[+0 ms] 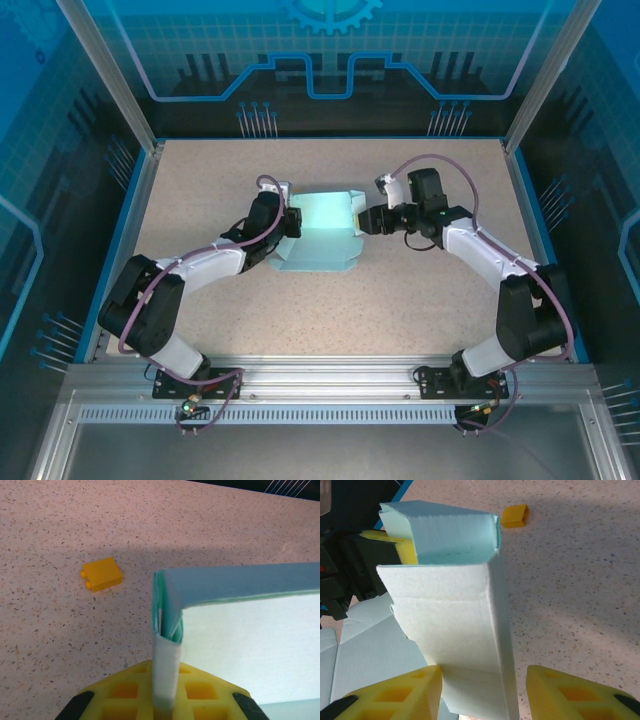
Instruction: Fold the paper box
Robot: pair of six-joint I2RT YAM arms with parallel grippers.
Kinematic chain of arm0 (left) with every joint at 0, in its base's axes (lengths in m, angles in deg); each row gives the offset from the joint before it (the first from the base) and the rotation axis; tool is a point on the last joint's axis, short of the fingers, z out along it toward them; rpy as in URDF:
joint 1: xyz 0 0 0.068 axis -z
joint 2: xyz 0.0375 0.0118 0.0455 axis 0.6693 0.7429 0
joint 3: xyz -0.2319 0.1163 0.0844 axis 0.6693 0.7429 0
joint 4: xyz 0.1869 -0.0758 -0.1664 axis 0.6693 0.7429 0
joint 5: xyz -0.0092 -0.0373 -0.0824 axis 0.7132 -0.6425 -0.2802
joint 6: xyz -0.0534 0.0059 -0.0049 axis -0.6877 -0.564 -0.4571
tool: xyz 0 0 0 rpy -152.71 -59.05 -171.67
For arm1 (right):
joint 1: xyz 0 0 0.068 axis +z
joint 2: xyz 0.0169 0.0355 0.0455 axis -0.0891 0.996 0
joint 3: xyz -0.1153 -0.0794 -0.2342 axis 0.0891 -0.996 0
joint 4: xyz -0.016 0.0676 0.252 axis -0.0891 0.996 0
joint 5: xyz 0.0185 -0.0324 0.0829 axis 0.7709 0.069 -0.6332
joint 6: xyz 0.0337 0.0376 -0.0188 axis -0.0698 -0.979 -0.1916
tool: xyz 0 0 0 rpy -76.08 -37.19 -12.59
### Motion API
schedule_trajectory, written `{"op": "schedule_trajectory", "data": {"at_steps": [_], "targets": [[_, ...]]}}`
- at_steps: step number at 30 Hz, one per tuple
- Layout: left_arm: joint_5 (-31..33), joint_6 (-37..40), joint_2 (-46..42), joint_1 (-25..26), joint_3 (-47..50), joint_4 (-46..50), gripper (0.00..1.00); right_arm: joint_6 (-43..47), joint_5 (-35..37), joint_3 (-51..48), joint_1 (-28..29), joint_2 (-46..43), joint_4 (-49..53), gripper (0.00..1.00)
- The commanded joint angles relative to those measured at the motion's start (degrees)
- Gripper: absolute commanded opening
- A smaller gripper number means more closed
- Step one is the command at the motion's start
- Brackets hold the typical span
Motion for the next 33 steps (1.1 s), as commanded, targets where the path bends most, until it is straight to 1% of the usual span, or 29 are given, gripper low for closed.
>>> {"op": "schedule_trajectory", "data": {"at_steps": [1,5,11,18,23,27,33], "targets": [[-1.8,-1.1,-1.8,-0.3,1.1,-0.9,0.07,1.9,-2.6,2.1,1.1,1.0,-1.3,0.47],[-1.9,-1.1,-1.8,-0.3,0.9,-0.7,0.07,1.7,-3.4,2.3,1.6,1.4,-2.1,0.43],[-2.2,-1.1,-1.8,-0.1,0.9,-0.6,0.07,1.7,-2.5,3.3,2.9,1.9,-1.8,0.43],[-2.2,-1.1,-1.6,0.0,0.8,-0.7,0.07,1.8,1.1,4.9,4.8,2.2,-0.6,0.43],[-2.2,-0.9,-1.6,0.3,0.6,-0.5,0.07,1.2,8.1,6.3,6.5,2.4,1.7,0.44],[-2.4,-0.8,-1.6,0.5,0.5,-0.5,0.07,1.0,15.3,7.7,8.0,2.9,4.2,0.45],[-2.5,-0.8,-1.5,0.7,0.3,-0.5,0.07,1.2,19.8,8.8,10.2,4.3,4.5,0.44]]}}
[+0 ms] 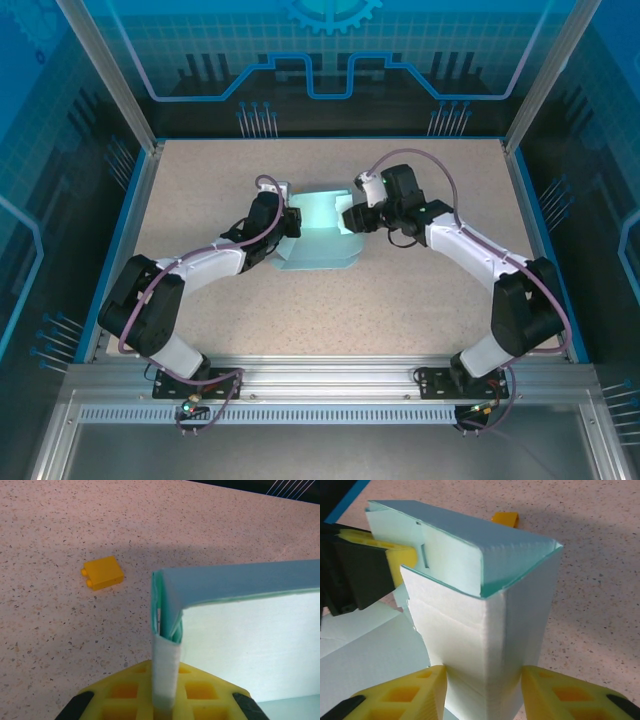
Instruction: Fold the paper box
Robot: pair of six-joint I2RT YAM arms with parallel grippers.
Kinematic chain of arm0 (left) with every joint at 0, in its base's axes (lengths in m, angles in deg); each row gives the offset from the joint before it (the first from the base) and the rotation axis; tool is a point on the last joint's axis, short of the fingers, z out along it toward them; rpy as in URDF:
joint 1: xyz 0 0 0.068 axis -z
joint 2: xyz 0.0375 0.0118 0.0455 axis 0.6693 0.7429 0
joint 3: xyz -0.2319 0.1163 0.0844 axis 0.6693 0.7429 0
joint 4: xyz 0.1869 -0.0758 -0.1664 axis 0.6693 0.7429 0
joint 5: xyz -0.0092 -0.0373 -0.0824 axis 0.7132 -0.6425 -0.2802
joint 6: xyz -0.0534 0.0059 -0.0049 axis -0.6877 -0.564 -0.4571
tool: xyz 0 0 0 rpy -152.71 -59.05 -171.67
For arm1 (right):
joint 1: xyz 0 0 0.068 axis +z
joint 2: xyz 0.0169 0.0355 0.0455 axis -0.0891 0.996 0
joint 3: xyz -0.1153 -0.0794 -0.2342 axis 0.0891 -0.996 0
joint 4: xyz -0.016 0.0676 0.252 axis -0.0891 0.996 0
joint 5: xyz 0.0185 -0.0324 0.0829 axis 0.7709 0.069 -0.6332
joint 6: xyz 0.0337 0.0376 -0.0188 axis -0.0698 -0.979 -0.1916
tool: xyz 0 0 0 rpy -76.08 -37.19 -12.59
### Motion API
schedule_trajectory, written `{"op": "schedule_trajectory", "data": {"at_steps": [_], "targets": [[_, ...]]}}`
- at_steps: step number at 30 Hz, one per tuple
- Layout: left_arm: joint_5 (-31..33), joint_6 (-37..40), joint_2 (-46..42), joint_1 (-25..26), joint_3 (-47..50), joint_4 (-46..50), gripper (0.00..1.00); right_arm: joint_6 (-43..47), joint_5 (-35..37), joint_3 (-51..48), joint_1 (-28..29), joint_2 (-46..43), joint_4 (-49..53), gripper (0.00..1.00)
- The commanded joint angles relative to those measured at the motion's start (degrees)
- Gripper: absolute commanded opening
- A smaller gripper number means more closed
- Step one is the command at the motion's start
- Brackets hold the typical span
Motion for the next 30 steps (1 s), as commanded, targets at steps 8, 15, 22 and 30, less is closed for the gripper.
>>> {"op": "schedule_trajectory", "data": {"at_steps": [8,15,22,30], "targets": [[-2.3,0.5,-1.8,0.9,0.0,0.1,0.07,-0.7,12.0,5.0,3.9,3.8,2.8,0.43],[-2.4,0.5,-1.8,1.1,0.0,0.0,0.07,-2.1,24.7,8.2,6.1,7.0,7.2,0.38],[-2.2,0.5,-1.2,1.1,0.1,-0.3,0.07,-2.5,34.6,9.8,8.6,8.4,9.4,0.28],[-2.2,0.6,-0.7,1.2,0.2,-0.6,0.07,-2.2,48.9,12.7,11.5,10.0,15.7,0.22]]}}
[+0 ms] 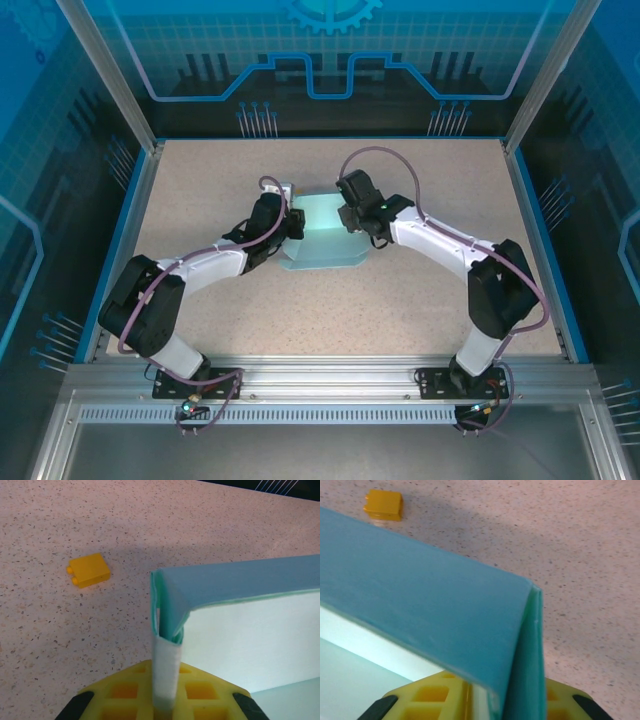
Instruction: Fold the paper box
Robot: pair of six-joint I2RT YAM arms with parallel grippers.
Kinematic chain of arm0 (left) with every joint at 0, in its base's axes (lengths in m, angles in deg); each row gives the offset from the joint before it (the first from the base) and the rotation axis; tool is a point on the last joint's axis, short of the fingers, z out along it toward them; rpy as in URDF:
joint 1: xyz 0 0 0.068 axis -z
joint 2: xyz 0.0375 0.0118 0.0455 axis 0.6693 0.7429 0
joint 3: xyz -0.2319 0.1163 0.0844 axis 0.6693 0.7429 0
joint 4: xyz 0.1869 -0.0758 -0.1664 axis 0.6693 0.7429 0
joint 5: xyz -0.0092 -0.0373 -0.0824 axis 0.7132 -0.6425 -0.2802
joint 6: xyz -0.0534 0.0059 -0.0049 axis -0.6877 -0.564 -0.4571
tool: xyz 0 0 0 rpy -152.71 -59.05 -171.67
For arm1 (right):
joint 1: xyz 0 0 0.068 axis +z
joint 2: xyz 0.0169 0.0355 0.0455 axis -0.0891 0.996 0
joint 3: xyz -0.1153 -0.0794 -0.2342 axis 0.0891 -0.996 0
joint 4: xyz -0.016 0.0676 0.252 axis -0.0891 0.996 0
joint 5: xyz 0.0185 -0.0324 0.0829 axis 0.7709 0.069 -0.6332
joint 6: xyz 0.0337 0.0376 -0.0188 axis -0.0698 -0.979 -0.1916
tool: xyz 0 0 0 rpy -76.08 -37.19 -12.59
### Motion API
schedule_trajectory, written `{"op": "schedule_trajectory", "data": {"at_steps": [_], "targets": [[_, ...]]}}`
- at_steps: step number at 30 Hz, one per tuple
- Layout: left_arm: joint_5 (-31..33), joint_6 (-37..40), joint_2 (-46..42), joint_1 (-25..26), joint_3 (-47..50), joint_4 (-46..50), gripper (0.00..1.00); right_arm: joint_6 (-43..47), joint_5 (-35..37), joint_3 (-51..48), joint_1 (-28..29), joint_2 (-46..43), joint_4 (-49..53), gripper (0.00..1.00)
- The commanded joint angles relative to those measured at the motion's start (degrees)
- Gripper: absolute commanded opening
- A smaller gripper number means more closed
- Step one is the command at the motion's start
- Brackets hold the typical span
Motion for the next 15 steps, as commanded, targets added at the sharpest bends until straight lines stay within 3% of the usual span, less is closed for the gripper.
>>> {"op": "schedule_trajectory", "data": {"at_steps": [1,15], "targets": [[-1.4,0.6,-0.7,0.3,0.2,-0.4,0.07,0.2,10.7,2.0,0.5,1.2,4.7,0.21],[-0.9,1.2,-0.7,0.3,0.2,-0.1,0.07,0.7,24.2,7.6,1.7,7.7,11.5,0.17]]}}
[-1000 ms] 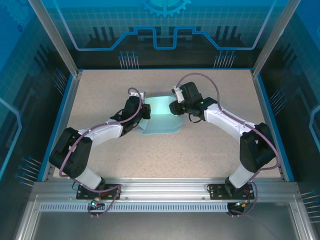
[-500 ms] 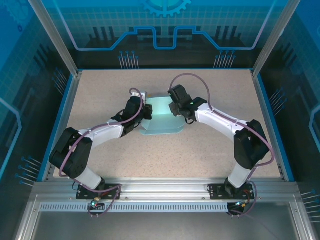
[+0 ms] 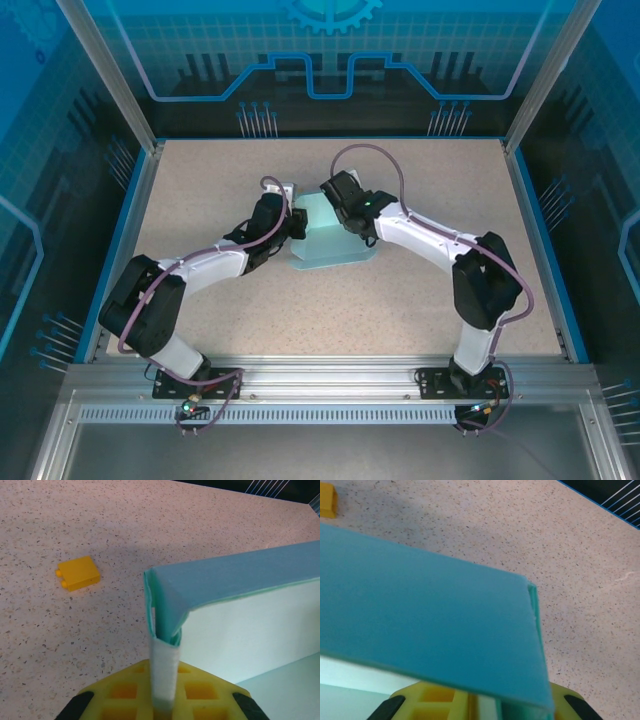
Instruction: Fold the paper box
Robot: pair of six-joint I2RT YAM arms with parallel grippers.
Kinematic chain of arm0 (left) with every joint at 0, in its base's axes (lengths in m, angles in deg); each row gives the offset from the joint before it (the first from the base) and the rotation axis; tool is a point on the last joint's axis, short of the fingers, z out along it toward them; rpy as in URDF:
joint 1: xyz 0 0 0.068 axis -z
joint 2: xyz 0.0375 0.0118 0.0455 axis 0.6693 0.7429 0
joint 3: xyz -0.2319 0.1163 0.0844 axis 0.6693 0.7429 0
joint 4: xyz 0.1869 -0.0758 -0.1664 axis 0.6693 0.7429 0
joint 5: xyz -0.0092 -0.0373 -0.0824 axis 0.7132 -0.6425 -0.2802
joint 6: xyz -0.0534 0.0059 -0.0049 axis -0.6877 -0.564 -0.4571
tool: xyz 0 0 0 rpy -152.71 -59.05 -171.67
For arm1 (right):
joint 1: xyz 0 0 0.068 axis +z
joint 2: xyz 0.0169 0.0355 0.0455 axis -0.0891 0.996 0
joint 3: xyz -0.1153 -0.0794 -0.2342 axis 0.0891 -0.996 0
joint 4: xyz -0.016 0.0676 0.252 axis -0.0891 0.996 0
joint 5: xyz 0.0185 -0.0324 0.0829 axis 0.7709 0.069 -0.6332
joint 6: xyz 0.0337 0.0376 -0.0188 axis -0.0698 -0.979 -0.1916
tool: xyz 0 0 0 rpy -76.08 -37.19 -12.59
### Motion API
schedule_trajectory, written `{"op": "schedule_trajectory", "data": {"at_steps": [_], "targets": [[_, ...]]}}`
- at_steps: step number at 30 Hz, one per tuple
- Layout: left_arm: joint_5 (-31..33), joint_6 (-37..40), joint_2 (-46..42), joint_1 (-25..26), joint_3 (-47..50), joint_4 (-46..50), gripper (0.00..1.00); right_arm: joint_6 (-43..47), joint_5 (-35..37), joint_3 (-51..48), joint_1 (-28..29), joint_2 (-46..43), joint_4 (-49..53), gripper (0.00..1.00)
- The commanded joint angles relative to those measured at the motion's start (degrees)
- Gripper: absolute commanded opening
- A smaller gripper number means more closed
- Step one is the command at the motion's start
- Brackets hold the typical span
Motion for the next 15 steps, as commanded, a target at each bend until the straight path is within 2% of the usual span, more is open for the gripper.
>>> {"op": "schedule_trajectory", "data": {"at_steps": [1,5,15], "targets": [[-0.1,1.4,-0.7,-0.2,0.1,1.1,0.07,2.3,10.3,1.3,-0.8,2.1,5.8,0.17],[-0.2,1.4,-0.6,-0.2,0.2,0.9,0.07,3.2,10.7,2.3,-0.8,2.4,5.7,0.17],[0.2,1.5,-0.7,-0.2,0.0,1.3,0.07,3.2,-1.7,-0.2,-0.9,-3.9,1.3,0.27]]}}
